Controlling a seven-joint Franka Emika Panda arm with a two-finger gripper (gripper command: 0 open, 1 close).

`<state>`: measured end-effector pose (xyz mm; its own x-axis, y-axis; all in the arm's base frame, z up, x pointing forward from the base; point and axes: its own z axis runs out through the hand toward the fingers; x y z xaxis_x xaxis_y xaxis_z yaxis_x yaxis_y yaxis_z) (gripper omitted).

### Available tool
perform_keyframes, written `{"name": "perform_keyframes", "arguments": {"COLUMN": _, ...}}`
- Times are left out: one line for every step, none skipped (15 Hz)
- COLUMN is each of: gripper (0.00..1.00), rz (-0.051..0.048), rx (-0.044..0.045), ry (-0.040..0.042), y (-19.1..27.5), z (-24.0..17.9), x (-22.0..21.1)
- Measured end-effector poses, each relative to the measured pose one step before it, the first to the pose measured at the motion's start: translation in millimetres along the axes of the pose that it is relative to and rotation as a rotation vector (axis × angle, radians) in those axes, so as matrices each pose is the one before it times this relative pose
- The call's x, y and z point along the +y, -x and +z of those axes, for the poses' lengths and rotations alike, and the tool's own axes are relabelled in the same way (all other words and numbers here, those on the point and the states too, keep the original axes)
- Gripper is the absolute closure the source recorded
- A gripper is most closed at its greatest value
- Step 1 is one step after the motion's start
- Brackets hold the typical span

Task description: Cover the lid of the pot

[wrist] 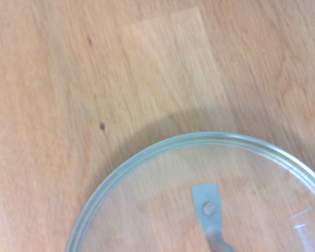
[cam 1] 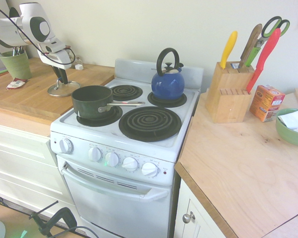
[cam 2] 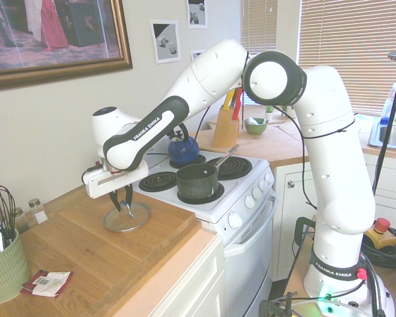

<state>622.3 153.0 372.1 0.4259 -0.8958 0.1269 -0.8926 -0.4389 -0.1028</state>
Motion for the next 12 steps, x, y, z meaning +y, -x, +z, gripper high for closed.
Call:
{"name": "perform_keyframes", "arguments": {"gripper": 1.0, "rz": 0.00052, "rx": 0.0002, "ry": 0.00058, "y": -1.26, "z": 0.29, "x": 0.29}}
{"name": "perform_keyframes", "arguments": {"gripper": 1.0, "rz": -0.00023, "rx": -0.00114, "ry": -0.00003, "y": -0.04, "z": 0.05, "x": 0.02}}
{"name": "perform_keyframes", "arguments": {"gripper": 1.0, "rz": -0.0001, "rx": -0.00071, "ry": -0.00003, "y": 0.03, "z": 0.01, "x": 0.0}}
{"name": "perform_keyframes", "arguments": {"gripper": 1.0, "rz": -0.00023, "rx": -0.00036, "ry": 0.00001, "y": 0.02, "z": -0.01, "x": 0.01}}
{"name": "perform_keyframes", "arguments": {"gripper": 1.0, "rz": 0.00154, "rx": -0.00225, "ry": -0.00067, "y": 0.02, "z": -0.36, "x": 0.03}}
{"name": "perform_keyframes", "arguments": {"gripper": 1.0, "rz": 0.00435, "rx": -0.00513, "ry": -0.00232, "y": 0.09, "z": -1.25, "x": 0.0}}
{"name": "perform_keyframes", "arguments": {"gripper": 1.0, "rz": 0.00677, "rx": -0.00619, "ry": -0.00514, "y": -0.04, "z": -3.15, "x": -0.03}}
{"name": "perform_keyframes", "arguments": {"gripper": 1.0, "rz": 0.01023, "rx": -0.00669, "ry": -0.00901, "y": -0.94, "z": -6.7, "x": 0.14}}
{"name": "perform_keyframes", "arguments": {"gripper": 1.0, "rz": 0.01239, "rx": -0.00257, "ry": -0.01163, "y": -3.1, "z": -11.44, "x": 0.76}}
{"name": "perform_keyframes", "arguments": {"gripper": 1.0, "rz": 0.0133, "rx": 0.00193, "ry": -0.01211, "y": -4.92, "z": -15.78, "x": 1.76}}
{"name": "perform_keyframes", "arguments": {"gripper": 1.0, "rz": 0.01438, "rx": 0.00365, "ry": -0.01074, "y": -6.25, "z": -18.77, "x": 2.83}}
{"name": "perform_keyframes", "arguments": {"gripper": 1.0, "rz": 0.0173, "rx": 0.00021, "ry": -0.00994, "y": -6.44, "z": -18.08, "x": 3.39}}
